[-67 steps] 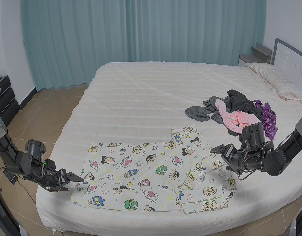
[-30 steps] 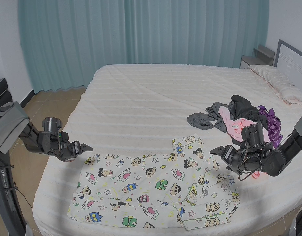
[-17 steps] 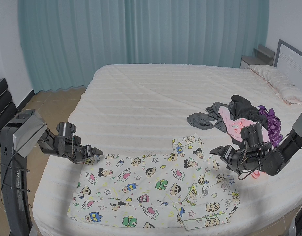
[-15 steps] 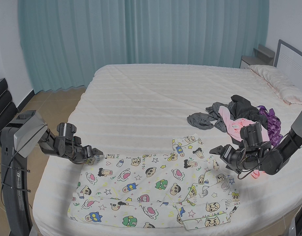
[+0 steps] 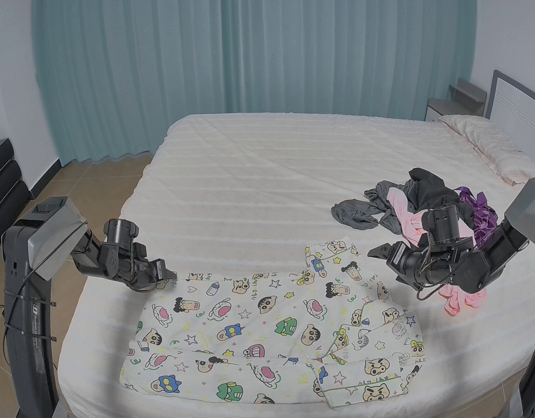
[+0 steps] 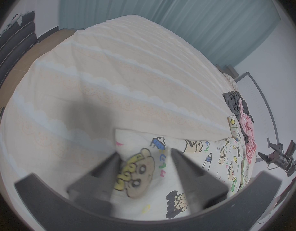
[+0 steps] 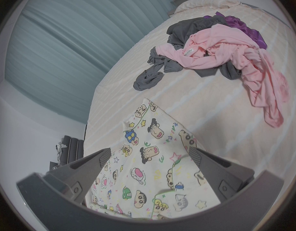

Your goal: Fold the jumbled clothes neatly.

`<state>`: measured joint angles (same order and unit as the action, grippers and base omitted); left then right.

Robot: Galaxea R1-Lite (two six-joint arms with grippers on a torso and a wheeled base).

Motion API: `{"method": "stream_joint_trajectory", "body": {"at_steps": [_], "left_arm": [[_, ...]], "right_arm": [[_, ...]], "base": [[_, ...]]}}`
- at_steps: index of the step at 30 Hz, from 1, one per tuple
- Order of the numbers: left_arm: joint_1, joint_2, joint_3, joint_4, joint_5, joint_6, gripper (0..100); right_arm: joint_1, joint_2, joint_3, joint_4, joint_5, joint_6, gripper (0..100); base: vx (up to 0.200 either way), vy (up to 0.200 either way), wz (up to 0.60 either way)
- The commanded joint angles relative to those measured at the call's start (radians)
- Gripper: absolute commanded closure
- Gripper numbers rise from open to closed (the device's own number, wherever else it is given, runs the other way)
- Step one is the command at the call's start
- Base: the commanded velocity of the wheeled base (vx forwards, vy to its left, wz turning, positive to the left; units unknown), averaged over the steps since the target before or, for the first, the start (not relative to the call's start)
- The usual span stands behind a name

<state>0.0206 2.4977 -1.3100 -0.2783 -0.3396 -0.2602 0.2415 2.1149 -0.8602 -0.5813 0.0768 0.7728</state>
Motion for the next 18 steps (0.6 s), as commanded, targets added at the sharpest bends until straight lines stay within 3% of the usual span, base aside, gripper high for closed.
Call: {"method": "stream_joint_trajectory", "body": {"at_steps": [1, 18], "left_arm": [[0.001, -0.003, -0.02, 0.001, 0.054, -0.005, 100], [0.001, -0.04, -0.018, 0.005, 0.071, -0.036, 100]], "right_arm": [[-0.033, 0.165, -0.146, 0.021, 0.011, -0.067, 0], [-0.016, 0.425, -0.465, 0.086, 0.011, -0.17, 0]], "base": [[0.0, 0.0, 0.0], [0.0, 0.0, 0.0]]}}
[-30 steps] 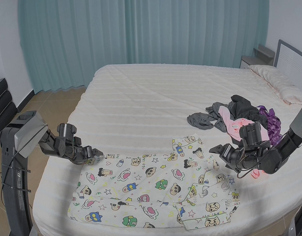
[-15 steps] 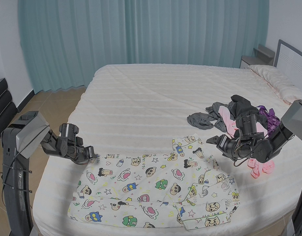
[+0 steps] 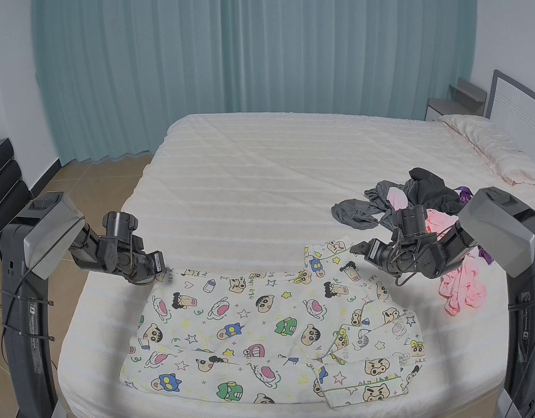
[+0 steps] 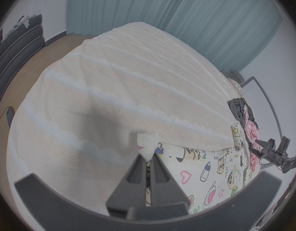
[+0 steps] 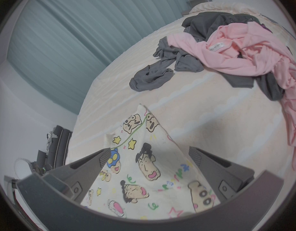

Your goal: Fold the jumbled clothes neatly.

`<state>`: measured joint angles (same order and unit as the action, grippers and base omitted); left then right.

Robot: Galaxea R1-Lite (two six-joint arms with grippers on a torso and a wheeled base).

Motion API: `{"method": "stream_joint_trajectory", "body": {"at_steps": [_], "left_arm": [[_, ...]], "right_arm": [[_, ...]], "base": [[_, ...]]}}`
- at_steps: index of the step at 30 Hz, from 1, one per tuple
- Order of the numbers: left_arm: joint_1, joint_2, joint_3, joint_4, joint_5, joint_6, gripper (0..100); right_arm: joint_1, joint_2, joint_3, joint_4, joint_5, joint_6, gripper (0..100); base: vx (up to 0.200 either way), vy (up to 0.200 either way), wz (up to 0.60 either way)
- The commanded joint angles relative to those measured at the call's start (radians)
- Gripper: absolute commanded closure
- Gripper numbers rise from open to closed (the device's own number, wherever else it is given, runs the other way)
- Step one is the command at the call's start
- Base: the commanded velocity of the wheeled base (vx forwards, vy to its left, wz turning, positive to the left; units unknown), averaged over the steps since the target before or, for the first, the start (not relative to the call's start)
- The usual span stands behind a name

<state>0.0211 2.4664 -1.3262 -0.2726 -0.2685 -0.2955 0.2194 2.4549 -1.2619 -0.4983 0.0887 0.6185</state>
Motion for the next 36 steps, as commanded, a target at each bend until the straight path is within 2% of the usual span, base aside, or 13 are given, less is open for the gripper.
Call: {"method": "stream_joint_trajectory", "body": {"at_steps": [1, 8, 11, 12, 19, 24, 25, 28, 36], "left_arm": [[0.0, -0.009, -0.002, 0.0, 0.0, -0.001, 100], [0.0, -0.007, -0.004, 0.0, 0.0, -0.001, 100], [0.0, -0.006, -0.005, 0.001, 0.0, -0.002, 100], [0.0, -0.006, -0.005, 0.001, 0.0, -0.002, 100], [0.0, -0.007, -0.005, 0.003, 0.006, -0.001, 100], [0.0, -0.015, 0.002, 0.004, 0.006, -0.002, 100], [0.003, -0.032, 0.001, 0.032, 0.006, -0.001, 100], [0.003, -0.035, -0.007, 0.059, 0.006, -0.001, 100], [0.005, -0.061, -0.01, 0.061, 0.008, -0.001, 100]], "right_arm": [[0.009, 0.095, -0.077, 0.003, -0.003, -0.016, 0], [0.04, 0.151, -0.168, 0.009, -0.027, -0.029, 0], [0.044, 0.17, -0.238, 0.08, -0.032, -0.034, 0], [0.044, 0.176, -0.252, 0.09, -0.037, -0.034, 100], [0.04, 0.173, -0.244, 0.087, -0.041, -0.028, 100], [0.031, 0.144, -0.175, 0.037, -0.03, -0.026, 100], [0.012, 0.128, -0.093, -0.106, -0.009, -0.033, 100], [0.003, 0.116, -0.04, -0.204, 0.006, -0.033, 100], [-0.014, 0.05, 0.055, -0.312, 0.049, -0.031, 100]], "base": [[0.0, 0.0, 0.0], [0.0, 0.0, 0.0], [0.0, 0.0, 0.0], [0.0, 0.0, 0.0], [0.0, 0.0, 0.0], [0.0, 0.0, 0.0], [0.0, 0.0, 0.0], [0.0, 0.0, 0.0], [0.0, 0.0, 0.0]]}}
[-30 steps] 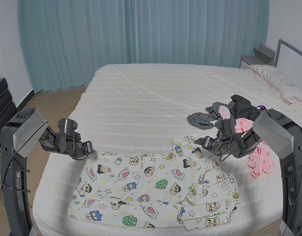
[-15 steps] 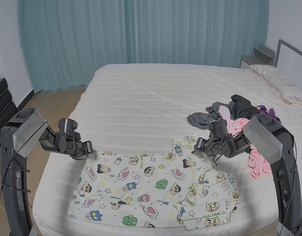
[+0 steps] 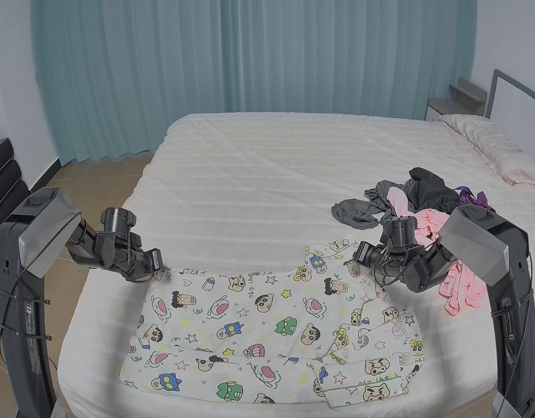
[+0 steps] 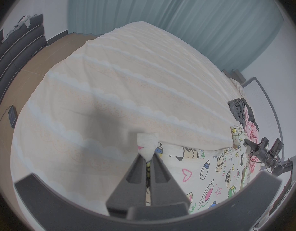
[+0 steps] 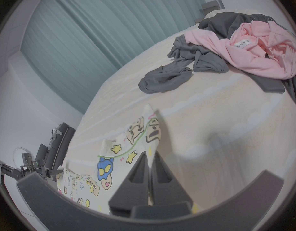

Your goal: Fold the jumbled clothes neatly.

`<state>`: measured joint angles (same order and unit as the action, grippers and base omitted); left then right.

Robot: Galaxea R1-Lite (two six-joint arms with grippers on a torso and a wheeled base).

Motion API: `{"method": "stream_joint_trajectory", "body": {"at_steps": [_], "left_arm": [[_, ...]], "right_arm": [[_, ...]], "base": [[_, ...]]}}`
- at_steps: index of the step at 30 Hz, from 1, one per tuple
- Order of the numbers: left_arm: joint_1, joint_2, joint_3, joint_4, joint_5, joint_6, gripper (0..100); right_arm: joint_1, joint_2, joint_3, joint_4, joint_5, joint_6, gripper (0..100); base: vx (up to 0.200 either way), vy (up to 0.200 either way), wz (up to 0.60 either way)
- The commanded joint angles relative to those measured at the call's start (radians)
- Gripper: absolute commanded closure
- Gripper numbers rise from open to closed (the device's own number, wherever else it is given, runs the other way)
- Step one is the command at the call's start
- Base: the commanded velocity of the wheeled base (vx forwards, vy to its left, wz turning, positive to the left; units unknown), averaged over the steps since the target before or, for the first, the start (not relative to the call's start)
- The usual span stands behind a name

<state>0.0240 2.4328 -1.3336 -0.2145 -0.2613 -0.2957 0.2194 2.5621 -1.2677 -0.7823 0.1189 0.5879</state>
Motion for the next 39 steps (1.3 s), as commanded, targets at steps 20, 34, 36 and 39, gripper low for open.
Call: {"method": "stream_joint_trajectory", "body": {"at_steps": [20, 34, 36, 39], "left_arm": [[0.002, -0.097, 0.06, 0.001, 0.037, 0.007, 100], [0.002, -0.227, 0.268, -0.026, 0.025, 0.072, 100], [0.002, -0.25, 0.317, -0.062, 0.027, 0.083, 100], [0.002, -0.265, 0.36, -0.086, 0.027, 0.086, 100]], "right_arm": [[-0.015, -0.18, 0.271, -0.152, 0.102, 0.006, 100], [-0.005, -0.298, 0.607, -0.387, 0.176, 0.004, 100], [-0.003, -0.315, 0.676, -0.434, 0.196, -0.003, 100], [0.0, -0.327, 0.726, -0.46, 0.2, -0.005, 100]], "base": [[0.0, 0.0, 0.0], [0.0, 0.0, 0.0], [0.0, 0.0, 0.0], [0.0, 0.0, 0.0]]}}
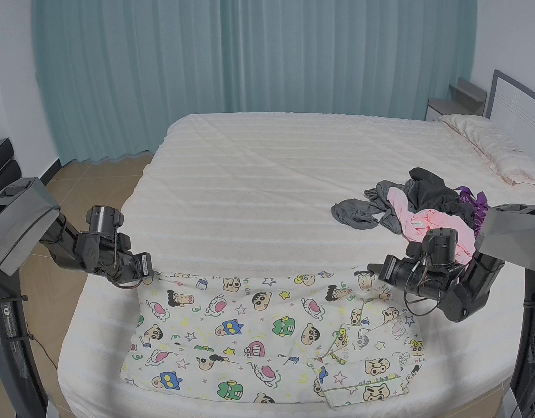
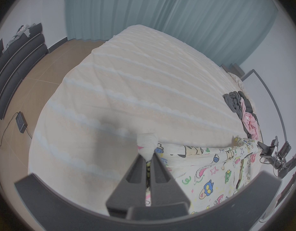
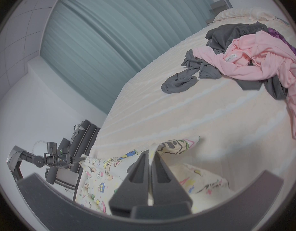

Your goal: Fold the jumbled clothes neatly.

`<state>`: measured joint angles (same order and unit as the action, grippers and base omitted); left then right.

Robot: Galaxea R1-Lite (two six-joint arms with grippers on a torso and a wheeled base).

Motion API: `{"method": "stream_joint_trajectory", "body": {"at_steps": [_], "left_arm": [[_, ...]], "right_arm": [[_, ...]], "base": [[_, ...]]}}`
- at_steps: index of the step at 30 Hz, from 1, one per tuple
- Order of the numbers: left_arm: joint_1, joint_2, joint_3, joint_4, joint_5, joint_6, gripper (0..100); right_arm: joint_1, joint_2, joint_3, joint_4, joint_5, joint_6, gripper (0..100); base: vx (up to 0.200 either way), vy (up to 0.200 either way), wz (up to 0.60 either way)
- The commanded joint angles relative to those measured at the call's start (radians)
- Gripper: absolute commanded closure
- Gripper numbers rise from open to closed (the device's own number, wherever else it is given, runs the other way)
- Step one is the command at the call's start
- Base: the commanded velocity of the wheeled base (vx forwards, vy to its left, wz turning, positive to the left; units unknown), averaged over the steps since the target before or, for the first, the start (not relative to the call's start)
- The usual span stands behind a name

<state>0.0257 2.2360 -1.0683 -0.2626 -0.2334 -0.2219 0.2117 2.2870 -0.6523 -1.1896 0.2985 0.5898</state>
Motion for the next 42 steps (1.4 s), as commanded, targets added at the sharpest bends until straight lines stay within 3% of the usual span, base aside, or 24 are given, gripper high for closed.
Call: {"method": "stream_joint_trajectory", "body": {"at_steps": [1, 14, 24, 37, 38, 39, 42], "left_arm": [[0.0, -0.075, 0.126, -0.055, -0.001, 0.018, 100], [-0.003, -0.084, 0.449, -0.27, -0.004, 0.154, 100], [-0.003, -0.025, 0.501, -0.297, -0.004, 0.196, 100], [-0.001, -0.015, 0.538, -0.297, -0.03, 0.242, 100], [-0.001, -0.015, 0.538, -0.297, -0.03, 0.242, 0], [-0.003, -0.016, 0.544, -0.297, -0.032, 0.251, 0], [0.002, -0.019, 0.545, -0.297, -0.043, 0.25, 0]], "right_arm": [[0.012, -0.058, 0.146, -0.068, 0.027, -0.011, 100], [0.023, 0.009, 0.438, -0.292, 0.093, -0.12, 100], [0.032, 0.14, 0.527, -0.37, 0.09, -0.228, 100], [0.02, 0.155, 0.516, -0.37, 0.085, -0.24, 100], [0.02, 0.155, 0.516, -0.37, 0.085, -0.24, 100], [0.015, 0.155, 0.519, -0.372, 0.087, -0.237, 0], [0.012, 0.14, 0.525, -0.372, 0.087, -0.232, 0]], "base": [[0.0, 0.0, 0.0], [0.0, 0.0, 0.0], [0.0, 0.0, 0.0], [0.0, 0.0, 0.0], [0.0, 0.0, 0.0], [0.0, 0.0, 0.0], [0.0, 0.0, 0.0]]}}
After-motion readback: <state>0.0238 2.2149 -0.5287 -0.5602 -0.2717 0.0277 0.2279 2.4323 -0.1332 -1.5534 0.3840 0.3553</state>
